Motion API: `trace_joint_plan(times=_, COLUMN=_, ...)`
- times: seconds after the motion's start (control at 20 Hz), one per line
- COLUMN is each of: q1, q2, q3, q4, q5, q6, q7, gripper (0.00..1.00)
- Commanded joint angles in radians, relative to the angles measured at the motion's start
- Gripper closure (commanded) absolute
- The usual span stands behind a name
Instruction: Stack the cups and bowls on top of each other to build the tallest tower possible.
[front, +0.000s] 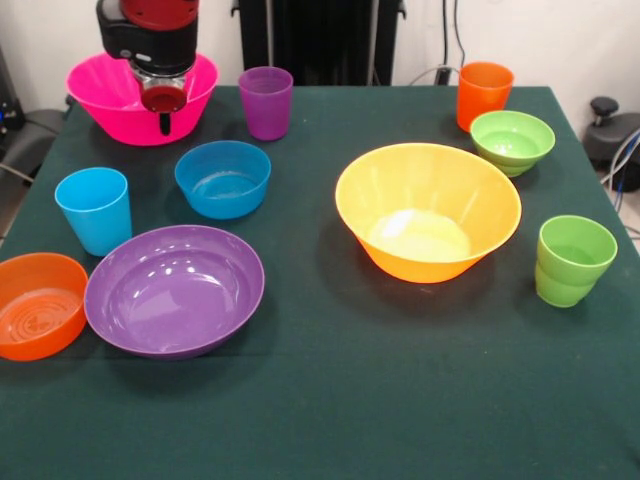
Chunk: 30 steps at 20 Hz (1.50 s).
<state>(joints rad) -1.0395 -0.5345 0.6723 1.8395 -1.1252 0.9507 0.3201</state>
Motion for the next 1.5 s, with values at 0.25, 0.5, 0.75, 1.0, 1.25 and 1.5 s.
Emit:
trace_joint_plan(times=0.25, q1=-0.014, q2=0.013, q3=-0.054, q4=-0.024, q5=0.124, q6=-0.005, q7=0.059, gripper=1.00)
trace_joint_plan(times=0.5, q1=0.021, q2=-0.001, q3=-0.071, q4=-0.021, q5=0.132, q6=0.012, q7=0.073, gripper=1.00)
trace_joint_plan(times=0.75, q1=0.046, q2=-0.036, q3=-0.061, q4=-0.008, q5=0.184, q6=0.042, q7=0.084, gripper=1.00)
trace_joint_plan(times=1.0, q1=0.083, q2=-0.057, q3=-0.069, q4=-0.008, q5=0.237, q6=0.050, q7=0.119, gripper=1.00)
trace_joint_plan(times=1.25, q1=0.104, q2=-0.088, q3=-0.058, q4=-0.001, q5=0.332, q6=0.046, q7=0.163, gripper=1.00)
trace_joint_plan(times=1.5, q1=0.112, q2=-0.090, q3=-0.083, q4=-0.009, q5=0.376, q6=0.021, q7=0.175, gripper=1.00)
